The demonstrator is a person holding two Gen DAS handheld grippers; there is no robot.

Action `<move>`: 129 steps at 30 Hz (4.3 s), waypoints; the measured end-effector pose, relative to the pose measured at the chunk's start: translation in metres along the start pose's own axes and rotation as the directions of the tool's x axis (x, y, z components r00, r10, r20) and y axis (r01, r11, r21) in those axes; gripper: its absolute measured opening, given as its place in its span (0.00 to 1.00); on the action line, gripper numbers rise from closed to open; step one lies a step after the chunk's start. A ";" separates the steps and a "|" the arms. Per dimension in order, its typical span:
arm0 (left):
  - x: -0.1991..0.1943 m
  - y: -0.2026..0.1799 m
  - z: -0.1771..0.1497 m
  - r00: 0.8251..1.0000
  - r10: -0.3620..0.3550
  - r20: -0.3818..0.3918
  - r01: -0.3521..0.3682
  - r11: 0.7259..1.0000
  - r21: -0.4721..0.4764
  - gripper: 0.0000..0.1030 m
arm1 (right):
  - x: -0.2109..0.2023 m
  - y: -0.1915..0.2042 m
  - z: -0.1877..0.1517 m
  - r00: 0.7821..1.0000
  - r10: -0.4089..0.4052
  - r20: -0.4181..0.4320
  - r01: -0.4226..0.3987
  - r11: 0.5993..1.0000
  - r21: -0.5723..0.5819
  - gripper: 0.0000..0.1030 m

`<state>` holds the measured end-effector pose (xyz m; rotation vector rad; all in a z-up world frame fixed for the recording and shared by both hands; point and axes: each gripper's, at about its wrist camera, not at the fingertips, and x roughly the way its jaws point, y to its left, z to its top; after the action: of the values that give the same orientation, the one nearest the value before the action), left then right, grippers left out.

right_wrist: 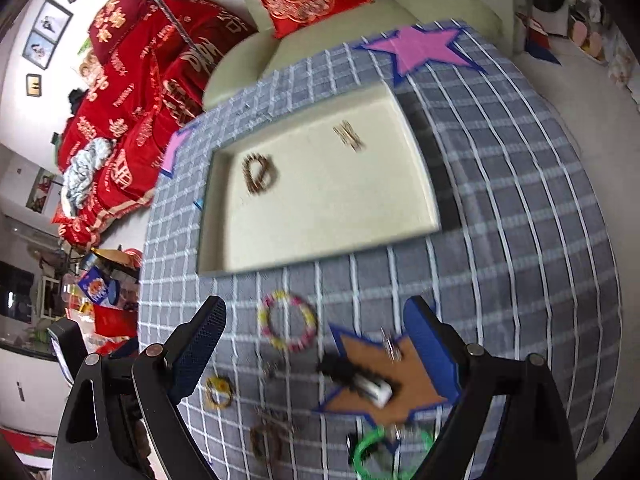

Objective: Organize jewelry
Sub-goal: 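Open the right gripper to drop the hair clip in the tray while the left tool withdraws, then grasp the yellow string bracelet with the left gripper while the right gripper grasps the green bangle, then lift both bracelets and carry them over the white tray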

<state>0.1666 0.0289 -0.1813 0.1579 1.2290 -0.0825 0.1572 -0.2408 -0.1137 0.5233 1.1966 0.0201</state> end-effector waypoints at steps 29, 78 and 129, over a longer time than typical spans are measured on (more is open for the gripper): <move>0.038 -0.007 -0.055 0.988 -0.065 -0.138 0.075 0.995 0.071 0.98 | 0.027 -0.110 -0.147 0.929 -0.270 -0.251 0.317 0.933 0.171 0.89; -0.012 -0.034 -0.047 0.955 -0.294 -0.047 0.297 0.952 0.078 0.08 | 0.006 -0.046 -0.111 0.946 -0.298 -0.127 0.304 0.952 0.035 0.07; -0.001 -0.025 -0.022 0.968 -0.246 -0.046 0.248 0.967 0.054 0.11 | 0.006 -0.042 -0.099 0.974 -0.207 -0.091 0.210 0.977 0.031 0.07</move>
<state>0.1422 0.0083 -0.1894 0.0566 1.2810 -0.3344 0.0608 -0.2391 -0.1619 0.4336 1.3346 -0.1628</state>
